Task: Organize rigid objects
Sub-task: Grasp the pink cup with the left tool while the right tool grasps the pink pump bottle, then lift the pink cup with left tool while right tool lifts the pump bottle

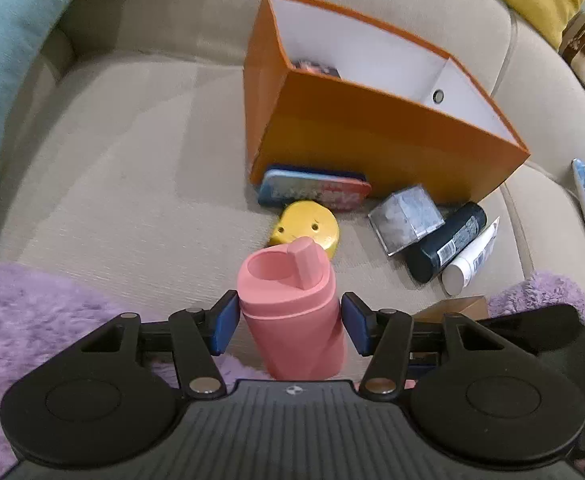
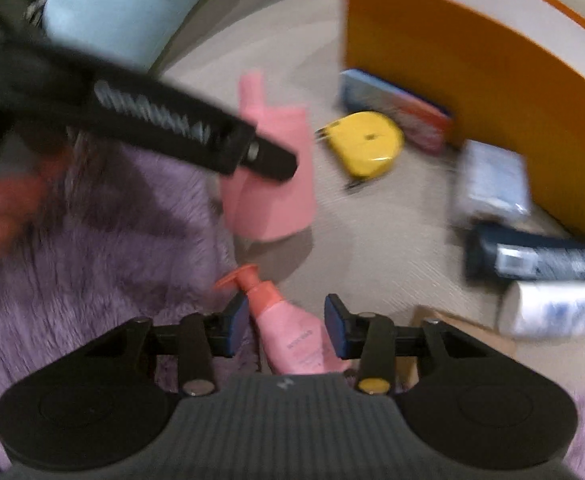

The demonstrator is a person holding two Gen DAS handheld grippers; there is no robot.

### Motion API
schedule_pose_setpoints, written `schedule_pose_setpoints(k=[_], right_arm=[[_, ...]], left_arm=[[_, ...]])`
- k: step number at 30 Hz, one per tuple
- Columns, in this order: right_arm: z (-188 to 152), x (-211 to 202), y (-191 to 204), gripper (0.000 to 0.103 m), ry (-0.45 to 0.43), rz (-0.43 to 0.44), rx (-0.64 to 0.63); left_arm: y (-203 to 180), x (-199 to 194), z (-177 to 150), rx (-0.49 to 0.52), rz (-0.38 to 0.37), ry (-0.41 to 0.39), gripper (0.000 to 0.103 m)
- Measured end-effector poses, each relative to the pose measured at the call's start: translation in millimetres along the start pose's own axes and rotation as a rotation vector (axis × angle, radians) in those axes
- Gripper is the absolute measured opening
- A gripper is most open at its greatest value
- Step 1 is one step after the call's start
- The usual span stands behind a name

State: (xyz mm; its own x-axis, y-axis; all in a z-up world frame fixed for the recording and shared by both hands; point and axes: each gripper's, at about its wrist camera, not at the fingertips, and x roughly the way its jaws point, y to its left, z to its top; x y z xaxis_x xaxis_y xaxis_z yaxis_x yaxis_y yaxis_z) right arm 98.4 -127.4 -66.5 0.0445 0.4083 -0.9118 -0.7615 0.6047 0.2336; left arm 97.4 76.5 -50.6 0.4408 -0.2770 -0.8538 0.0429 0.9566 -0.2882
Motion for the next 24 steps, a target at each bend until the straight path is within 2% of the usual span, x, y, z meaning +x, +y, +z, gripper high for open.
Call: schedule_pose_setpoints(k=[3,8,13,17,19,24], right_arm=[[12,15,4,0.034,0.061,0.012,-0.087],[29,40,7,0.035,0.167,0.080,-0.182],[37,60,9,0.036,0.213,0.101,-0.236],[39,64,0,0.033,0.197,0.114,-0.206],[38,58,-5,0.030,0.166,0.089,-0.193],[33,31,-40,0.026,0.049,0.053,0.006]], left_arm=[[5,-7,-3,-0.011,-0.015,-0.035,0.063],[11,-16,-4,-0.023,-0.041,-0.065,0.063],[17,-15,-5,-0.034,-0.022,-0.068,0.063],[16,-16,-4,-0.028,-0.040,-0.073,0.063],[15,-16,-5,-0.026,-0.037,-0.074,0.063],[16,-12,-6,-0.027,-0.029,-0.068,0.063]])
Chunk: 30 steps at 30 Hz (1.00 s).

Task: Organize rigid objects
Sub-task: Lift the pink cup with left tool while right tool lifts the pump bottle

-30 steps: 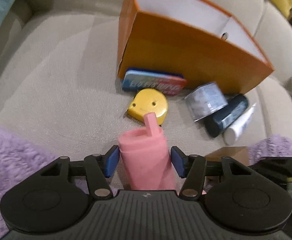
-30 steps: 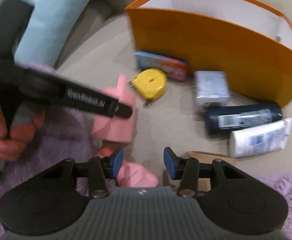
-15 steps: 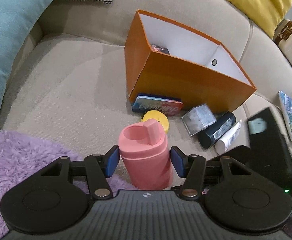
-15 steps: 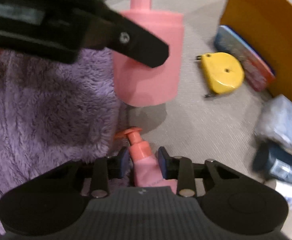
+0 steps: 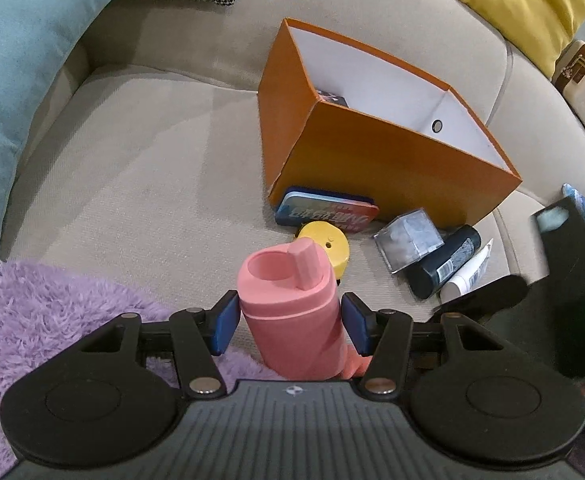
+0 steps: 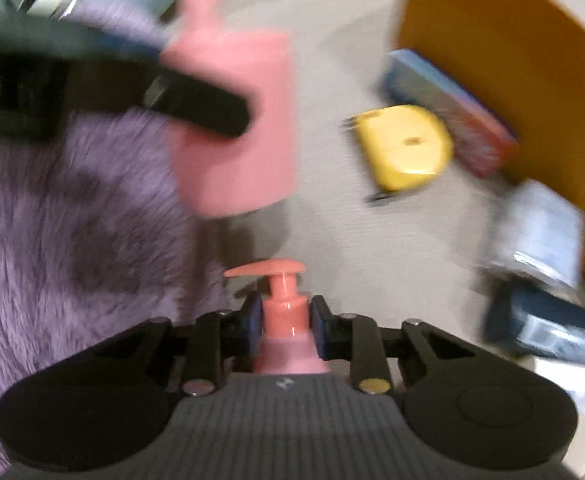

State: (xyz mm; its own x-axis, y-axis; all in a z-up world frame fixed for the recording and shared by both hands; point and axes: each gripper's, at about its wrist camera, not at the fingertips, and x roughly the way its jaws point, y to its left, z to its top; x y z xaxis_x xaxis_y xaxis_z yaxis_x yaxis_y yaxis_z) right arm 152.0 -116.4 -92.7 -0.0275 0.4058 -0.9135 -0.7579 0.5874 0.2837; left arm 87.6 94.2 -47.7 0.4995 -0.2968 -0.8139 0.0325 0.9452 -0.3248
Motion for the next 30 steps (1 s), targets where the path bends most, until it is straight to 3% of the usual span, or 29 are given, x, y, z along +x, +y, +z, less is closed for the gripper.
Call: schedule_pose_setpoints(k=[3,11,15,18,23,26,30], right_arm=[[-1,-19,-22,0.026,-0.105,-0.001,0.125],[-7,-62,-45,0.026,-0.340,-0.073,0.268],[-13,-53,-40,0.026,-0.321,-0.131,0.239],[-23,-57,-34,0.026,-0.346,-0.138,0.250],[-34,-54,-33,0.028,-0.312,-0.123,0.278],[-38,-53,-32,0.029,-0.309,-0.125,0.285],[-40,-50,-28,0.031,-0.304,-0.133,0.275]], left_arm=[[-2,3,1,0.008,0.008,0.005,0.063],[-6,8,1,0.029,0.018,-0.006,0.063],[-13,19,-1,0.070,0.044,-0.001,0.063],[-17,29,-3,0.082,0.044,0.020,0.063],[-25,38,-3,0.113,0.077,0.040,0.064],[-22,42,-5,0.091,0.027,0.085,0.062],[-28,39,-11,0.130,0.043,0.070,0.061]])
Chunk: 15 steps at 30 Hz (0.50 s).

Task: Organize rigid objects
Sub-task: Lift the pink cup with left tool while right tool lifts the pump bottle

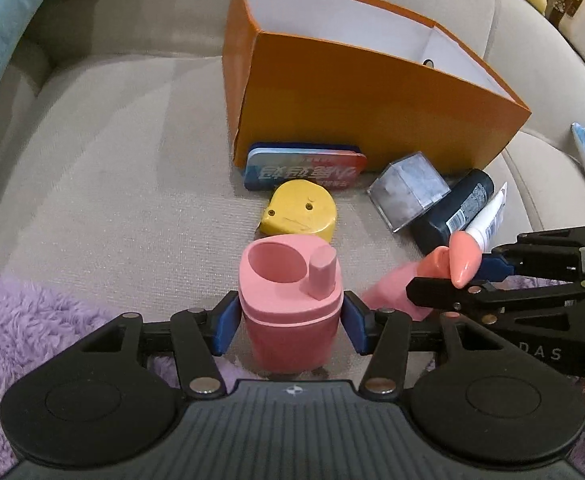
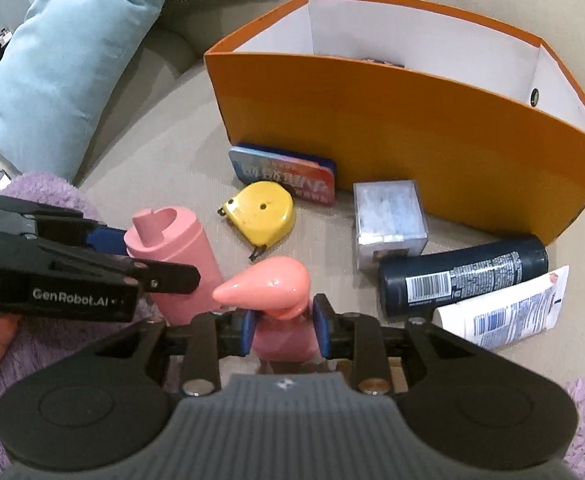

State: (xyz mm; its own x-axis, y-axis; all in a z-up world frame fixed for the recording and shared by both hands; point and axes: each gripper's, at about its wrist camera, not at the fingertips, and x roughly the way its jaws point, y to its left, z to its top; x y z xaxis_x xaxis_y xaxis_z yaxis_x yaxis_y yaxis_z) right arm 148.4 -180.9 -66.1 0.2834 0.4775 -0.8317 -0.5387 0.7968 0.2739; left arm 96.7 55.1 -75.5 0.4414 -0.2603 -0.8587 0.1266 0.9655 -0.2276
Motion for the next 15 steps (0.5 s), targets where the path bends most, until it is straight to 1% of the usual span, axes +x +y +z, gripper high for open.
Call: schedule_pose_setpoints(k=[3,8,11,15], right_arm=[[0,-1,1,0.030,-0.019,-0.004,0.001],[3,-14,1,0.030,-0.077,-0.029,0.009],[11,-29,-5,0.030,-0.112,-0.011,0.037],[25,-51,-13,0.030,-0.171,0.013,0.076]], left_arm=[[0,-5,-2,0.000,-0.003,-0.032,0.061],[-2,-26,-3,-0.005,-0.013,-0.119,0.061],[-5,-42,3,0.003,-0.018,-0.155,0.061],[-12,-67,19,0.022,-0.043,-0.223,0.061]])
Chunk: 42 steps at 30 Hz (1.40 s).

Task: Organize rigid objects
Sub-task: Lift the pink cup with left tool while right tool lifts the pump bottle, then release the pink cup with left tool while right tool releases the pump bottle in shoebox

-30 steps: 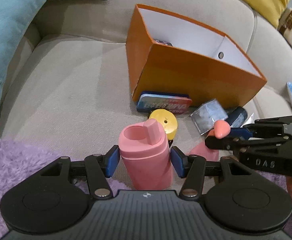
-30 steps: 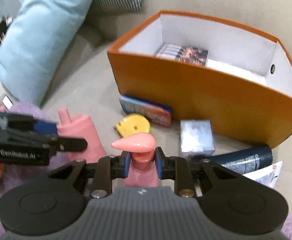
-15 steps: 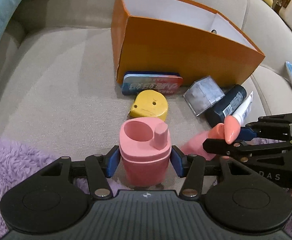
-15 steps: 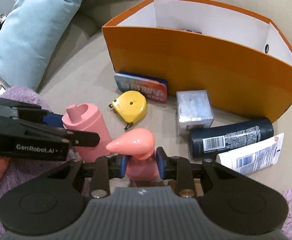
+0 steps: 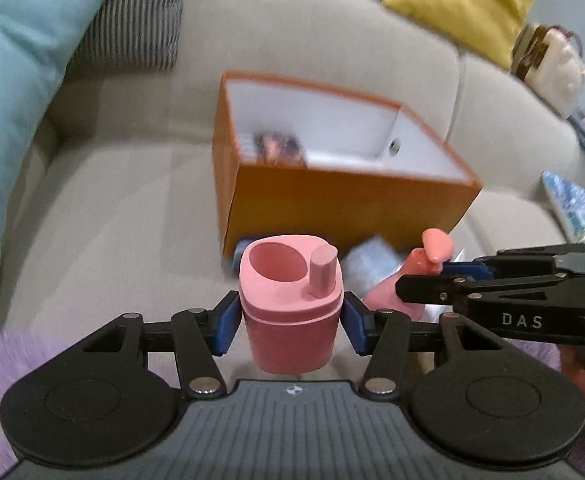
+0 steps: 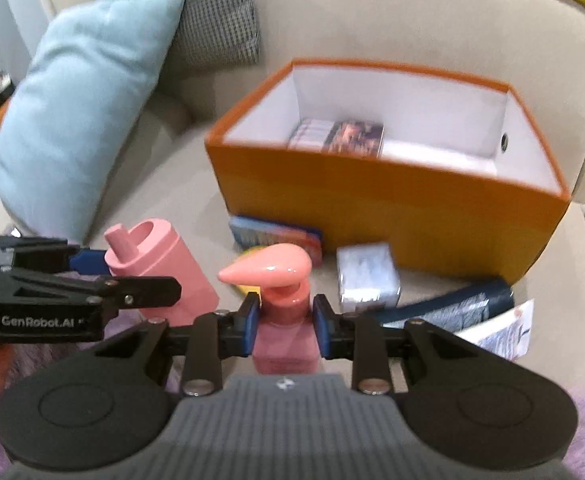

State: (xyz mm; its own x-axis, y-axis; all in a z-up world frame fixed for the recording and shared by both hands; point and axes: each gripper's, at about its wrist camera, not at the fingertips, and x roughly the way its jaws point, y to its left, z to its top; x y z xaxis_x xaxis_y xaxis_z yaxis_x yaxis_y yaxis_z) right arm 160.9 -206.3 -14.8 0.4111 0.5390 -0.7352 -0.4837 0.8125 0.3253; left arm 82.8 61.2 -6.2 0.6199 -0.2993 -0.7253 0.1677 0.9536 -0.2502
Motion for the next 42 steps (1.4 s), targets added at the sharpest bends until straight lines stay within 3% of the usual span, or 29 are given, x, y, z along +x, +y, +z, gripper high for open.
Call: schedule_pose_setpoints(k=[10,13,17,22,25,33,42], right_arm=[[72,-39,-28,0.029,-0.162,0.058,0.059],[96,-39,-37,0.029,-0.200,0.036,0.074],[119,-16,-51,0.028,-0.199,0.021,0.117],[123,34,-70,0.027,-0.107,0.009,0.223],[120,62,-78,0.027,-0.049,0.006,0.253],[122,104,-100,0.027,0.034,0.015,0.300],[120,135,-91,0.027,0.090,0.059,0.309]], left_arm=[[-18,-16,88,0.158,-0.038,-0.133,0.061],[-22,-7,115,0.205,-0.048,-0.150,0.061],[-25,29,139,0.228,-0.041,-0.059,0.061],[-27,93,144,0.258,0.025,0.127,0.061],[-32,120,144,0.283,0.059,0.200,0.061],[-40,163,133,0.345,0.101,0.269,0.061],[-35,184,126,0.377,0.172,0.305,0.062]])
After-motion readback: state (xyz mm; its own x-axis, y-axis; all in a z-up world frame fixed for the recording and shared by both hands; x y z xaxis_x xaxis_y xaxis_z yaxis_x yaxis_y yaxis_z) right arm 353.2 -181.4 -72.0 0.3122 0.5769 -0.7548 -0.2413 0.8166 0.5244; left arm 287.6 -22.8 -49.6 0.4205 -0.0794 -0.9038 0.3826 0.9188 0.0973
